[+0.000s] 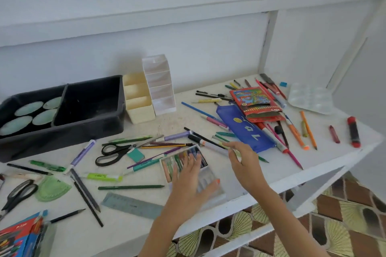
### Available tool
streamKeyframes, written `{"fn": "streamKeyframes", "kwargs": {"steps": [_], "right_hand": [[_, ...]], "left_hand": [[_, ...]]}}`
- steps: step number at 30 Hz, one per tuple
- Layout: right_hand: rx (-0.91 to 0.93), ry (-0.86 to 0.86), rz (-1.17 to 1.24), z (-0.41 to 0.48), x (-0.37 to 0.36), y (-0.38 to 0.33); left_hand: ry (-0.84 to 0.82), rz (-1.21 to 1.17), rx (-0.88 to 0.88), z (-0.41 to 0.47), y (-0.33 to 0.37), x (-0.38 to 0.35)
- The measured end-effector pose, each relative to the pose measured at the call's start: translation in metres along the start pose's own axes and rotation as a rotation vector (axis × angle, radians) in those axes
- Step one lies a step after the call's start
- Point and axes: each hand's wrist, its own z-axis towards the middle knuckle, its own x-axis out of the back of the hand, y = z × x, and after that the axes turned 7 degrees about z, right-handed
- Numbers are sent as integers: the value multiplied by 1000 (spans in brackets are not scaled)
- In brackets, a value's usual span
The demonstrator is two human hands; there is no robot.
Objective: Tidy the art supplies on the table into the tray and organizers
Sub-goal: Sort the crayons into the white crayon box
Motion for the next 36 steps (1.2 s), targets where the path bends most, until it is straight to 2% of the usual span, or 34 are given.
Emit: {"fn": "streamKeyframes", "kwargs": {"steps": [5, 9, 14, 17, 21, 26, 31, 36], "right_hand": [[-62, 109, 67, 24, 43, 17], [-131, 208, 157, 50, 72, 26], [-240, 303, 96, 98, 103, 52], [-249, 283, -77, 132, 115, 76], [-300, 184, -354, 170, 122, 103], [-412, 85, -336, 189, 119, 115], [-485, 99, -151, 194, 121, 122], [-571, 164, 347, 205, 131, 117]], "left_hand": [[106, -295, 40, 44, 46, -15], [163, -425, 124, 85, 78, -26], [231, -519, 273, 130, 102, -38], [271, -554, 374, 148, 110, -49], [306, -588, 411, 161, 113, -63], [417, -622, 448, 171, 117, -70], [503, -651, 428, 174, 122, -71], [599, -778, 448, 172, 121, -63]]}}
